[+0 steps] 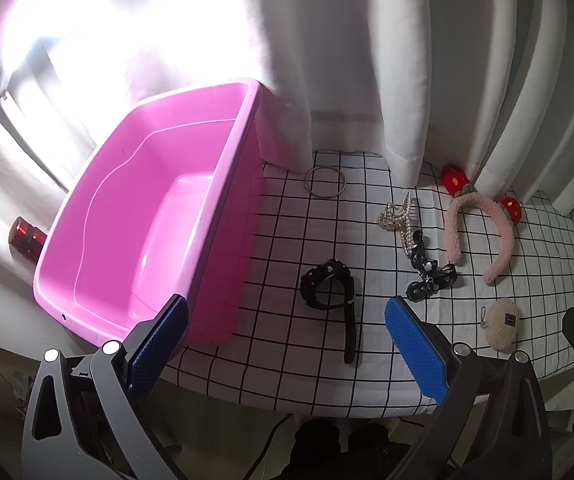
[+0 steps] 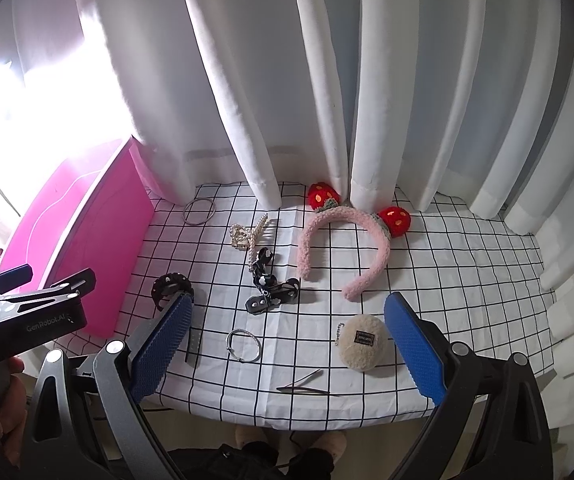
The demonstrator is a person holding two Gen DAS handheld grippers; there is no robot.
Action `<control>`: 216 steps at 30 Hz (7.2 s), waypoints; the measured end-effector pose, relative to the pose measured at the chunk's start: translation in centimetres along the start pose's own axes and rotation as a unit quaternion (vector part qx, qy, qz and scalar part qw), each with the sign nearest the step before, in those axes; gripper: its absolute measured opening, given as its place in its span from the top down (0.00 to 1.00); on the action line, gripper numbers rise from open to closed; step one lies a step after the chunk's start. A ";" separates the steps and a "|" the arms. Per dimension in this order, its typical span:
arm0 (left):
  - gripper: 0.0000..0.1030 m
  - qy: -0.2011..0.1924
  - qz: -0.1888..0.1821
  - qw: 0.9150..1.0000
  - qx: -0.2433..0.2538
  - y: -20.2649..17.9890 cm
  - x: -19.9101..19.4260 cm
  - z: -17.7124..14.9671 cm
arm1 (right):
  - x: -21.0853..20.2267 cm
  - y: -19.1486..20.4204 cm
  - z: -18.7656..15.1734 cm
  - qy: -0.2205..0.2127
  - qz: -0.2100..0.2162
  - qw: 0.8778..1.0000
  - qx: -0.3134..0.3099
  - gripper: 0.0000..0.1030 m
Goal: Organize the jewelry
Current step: 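Move both tools toward the black watch and beige fluffy pouch, then close the left tool on the black watch while the right tool grasps the beige pouch, then lift the watch with the left tool while the right tool carries the pouch over the tub, then open the left tool dropping the watch while the right tool releases the pouch into the tub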
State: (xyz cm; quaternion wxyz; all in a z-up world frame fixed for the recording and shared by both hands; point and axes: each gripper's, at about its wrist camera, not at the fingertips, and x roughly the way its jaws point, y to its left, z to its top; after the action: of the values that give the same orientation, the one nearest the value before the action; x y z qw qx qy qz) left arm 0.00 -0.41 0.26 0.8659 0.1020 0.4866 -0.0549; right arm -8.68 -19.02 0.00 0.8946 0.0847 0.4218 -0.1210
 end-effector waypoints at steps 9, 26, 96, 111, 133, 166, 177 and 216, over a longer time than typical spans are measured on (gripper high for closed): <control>0.06 -0.001 -0.001 1.000 -0.001 0.1 0.0 -0.2 | -0.1 -0.1 0.0 0.001 0.001 1.000 0.002 0.10; 0.06 0.046 -0.048 0.998 0.011 -1.7 5.5 -5.5 | 4.1 -4.4 -6.6 0.060 0.031 0.996 0.067 0.10; 0.05 0.025 -0.019 0.996 -0.082 -4.0 23.4 -3.8 | 20.7 -9.2 -9.3 0.113 -0.062 0.991 0.043 0.09; 0.32 0.028 -0.029 0.996 -0.079 -4.4 22.6 -3.4 | 20.6 -9.1 -9.3 0.114 -0.049 0.992 0.031 0.11; 0.39 0.020 -0.050 0.996 -0.064 -4.5 18.9 -4.0 | 17.5 -8.2 -8.0 0.076 -0.019 0.997 0.009 0.47; 0.39 -0.141 -0.064 0.982 -0.106 2.6 -1.5 0.9 | 5.0 2.4 5.2 -0.082 0.119 0.983 -0.115 0.47; 0.39 -0.154 0.015 0.970 -0.185 13.3 -2.5 0.9 | 5.0 15.2 8.9 -0.099 0.219 0.948 -0.210 0.47; 0.37 -0.015 0.059 0.974 -0.217 23.6 10.9 1.8 | 17.3 33.0 8.5 0.033 0.183 0.937 -0.294 0.36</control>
State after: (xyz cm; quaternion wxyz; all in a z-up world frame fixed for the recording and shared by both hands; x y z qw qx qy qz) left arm 11.73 22.19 -5.28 0.8764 -0.0611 0.4668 0.1016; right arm 17.69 7.83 -6.40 0.8717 -0.1025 0.4453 0.1773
